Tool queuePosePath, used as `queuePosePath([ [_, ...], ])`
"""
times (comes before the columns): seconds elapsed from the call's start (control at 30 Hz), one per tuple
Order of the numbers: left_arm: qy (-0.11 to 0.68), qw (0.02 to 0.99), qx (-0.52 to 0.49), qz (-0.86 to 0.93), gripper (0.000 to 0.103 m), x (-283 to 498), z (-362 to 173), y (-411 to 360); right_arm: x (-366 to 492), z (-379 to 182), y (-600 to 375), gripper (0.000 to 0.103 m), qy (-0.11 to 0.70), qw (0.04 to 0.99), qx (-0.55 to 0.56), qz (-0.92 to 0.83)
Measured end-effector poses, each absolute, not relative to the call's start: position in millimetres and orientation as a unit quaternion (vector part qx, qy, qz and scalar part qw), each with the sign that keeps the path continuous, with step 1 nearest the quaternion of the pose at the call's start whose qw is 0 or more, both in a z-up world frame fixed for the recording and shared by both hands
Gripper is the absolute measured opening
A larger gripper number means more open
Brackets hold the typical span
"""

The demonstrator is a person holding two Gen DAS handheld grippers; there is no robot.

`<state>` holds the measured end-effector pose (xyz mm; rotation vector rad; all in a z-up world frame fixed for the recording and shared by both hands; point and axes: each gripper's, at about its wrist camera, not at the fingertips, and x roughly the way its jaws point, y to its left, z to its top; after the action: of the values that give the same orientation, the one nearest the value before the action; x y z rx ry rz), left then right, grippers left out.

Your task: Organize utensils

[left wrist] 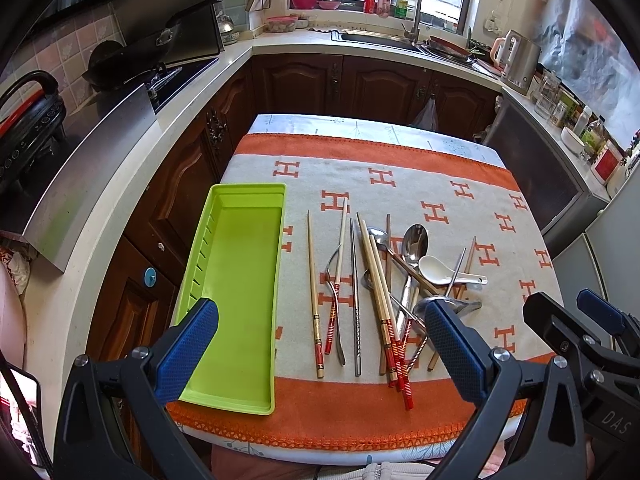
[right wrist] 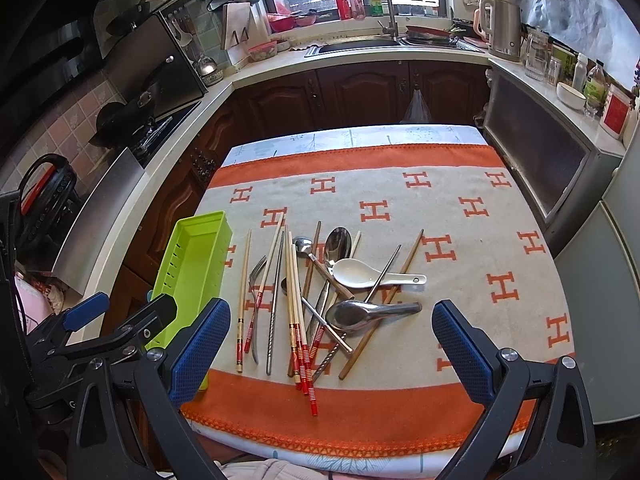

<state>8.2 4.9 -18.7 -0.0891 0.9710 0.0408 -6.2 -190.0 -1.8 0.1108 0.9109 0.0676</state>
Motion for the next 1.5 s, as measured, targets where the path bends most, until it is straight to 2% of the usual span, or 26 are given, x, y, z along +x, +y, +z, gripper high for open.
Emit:
queuePosePath([
  [0.97,0.485,0.873,-0.057,-0.023,0.102,35.0,-19.3,-13.1,-1.0,1.6,-210.1,0.102,0.442,0.892,0.081,0.034],
  [1.17,0.477,0.878,-0.039,-0.024,0.102,63.9,-10.5,-15.2,13.5,12.3,-238.0,0.102,0.408,0.909,0.078,0.007],
  [1.33,0.495,0.867,-0.054,-0.033,0.102,88.9,-12.9,-12.6,38.6,9.7,-269.7,0.098,0.417,0.903,0.105,-0.002],
  [1.5,0.526,0.844,-0.090,-0.057,0.102,104.0,-39.5,-12.8,60.5,-5.8,-295.7,0.092,0.438,0.890,0.129,0.002],
])
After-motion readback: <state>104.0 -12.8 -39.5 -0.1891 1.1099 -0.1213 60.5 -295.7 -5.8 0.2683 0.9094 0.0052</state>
